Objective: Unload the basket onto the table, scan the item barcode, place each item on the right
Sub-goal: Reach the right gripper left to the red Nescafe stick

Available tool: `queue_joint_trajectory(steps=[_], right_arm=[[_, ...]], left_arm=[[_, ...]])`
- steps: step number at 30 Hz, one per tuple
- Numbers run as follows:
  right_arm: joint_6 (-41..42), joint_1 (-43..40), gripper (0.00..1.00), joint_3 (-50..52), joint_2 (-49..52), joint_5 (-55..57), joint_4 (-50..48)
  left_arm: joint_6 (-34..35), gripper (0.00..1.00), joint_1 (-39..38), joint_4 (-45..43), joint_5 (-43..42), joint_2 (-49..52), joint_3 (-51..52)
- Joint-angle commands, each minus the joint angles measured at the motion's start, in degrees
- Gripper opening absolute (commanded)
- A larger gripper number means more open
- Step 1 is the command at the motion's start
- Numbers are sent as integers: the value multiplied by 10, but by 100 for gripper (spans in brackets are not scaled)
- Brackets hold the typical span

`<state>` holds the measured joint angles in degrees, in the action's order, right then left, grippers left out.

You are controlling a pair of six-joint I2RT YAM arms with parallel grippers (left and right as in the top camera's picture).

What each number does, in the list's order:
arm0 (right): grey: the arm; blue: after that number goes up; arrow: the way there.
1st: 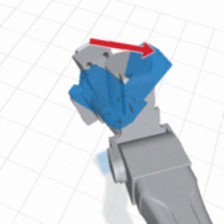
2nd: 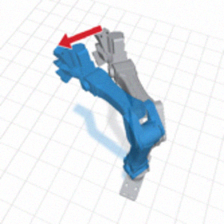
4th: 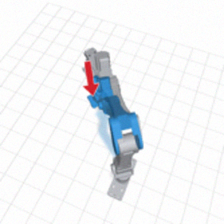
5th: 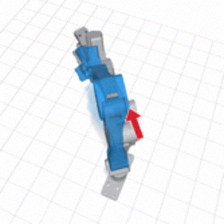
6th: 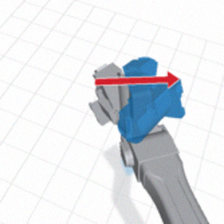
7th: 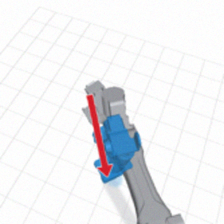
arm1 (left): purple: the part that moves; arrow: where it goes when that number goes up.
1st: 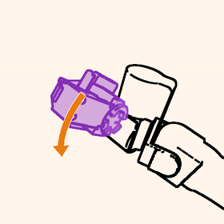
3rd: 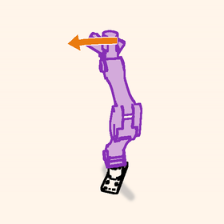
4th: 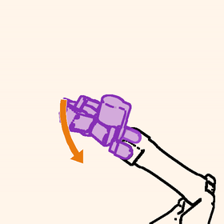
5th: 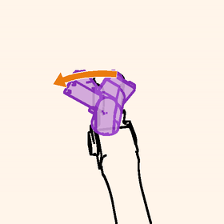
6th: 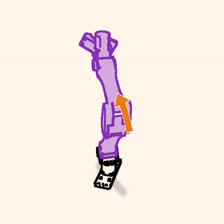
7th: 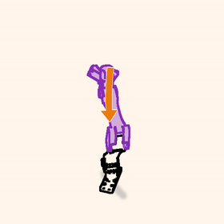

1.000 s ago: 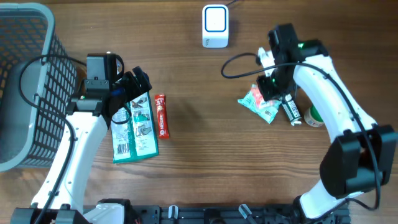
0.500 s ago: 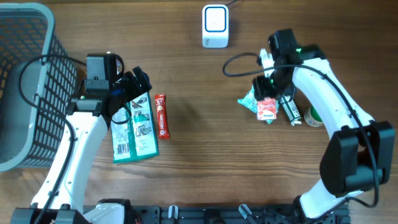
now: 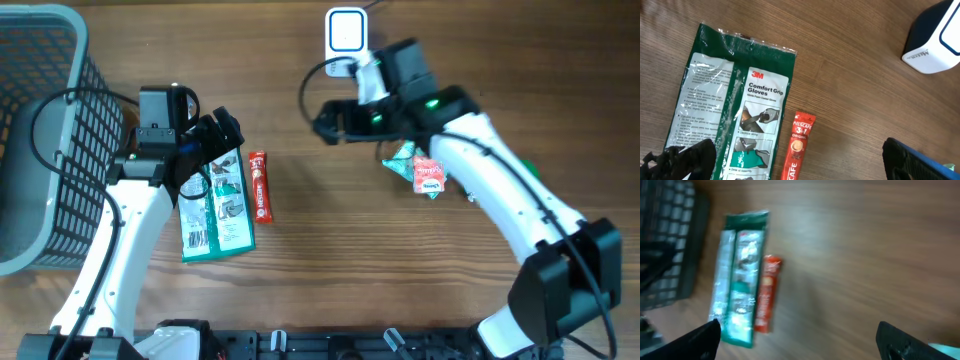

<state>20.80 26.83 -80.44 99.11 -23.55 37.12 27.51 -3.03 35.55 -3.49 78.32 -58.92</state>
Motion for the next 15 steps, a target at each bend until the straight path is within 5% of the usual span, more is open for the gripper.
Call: queue_joint_trajectory(steps=[1, 7, 15], right_arm=[[68, 49, 89, 26, 22, -16, -31], [99, 123, 79, 48, 49, 70, -65], [124, 174, 83, 48, 51, 100, -88]], left_arm=[[-2, 100, -1, -2, 6, -6, -9], [-2, 100, -1, -2, 6, -6, -9], [0, 100, 0, -64, 24, -7, -9]])
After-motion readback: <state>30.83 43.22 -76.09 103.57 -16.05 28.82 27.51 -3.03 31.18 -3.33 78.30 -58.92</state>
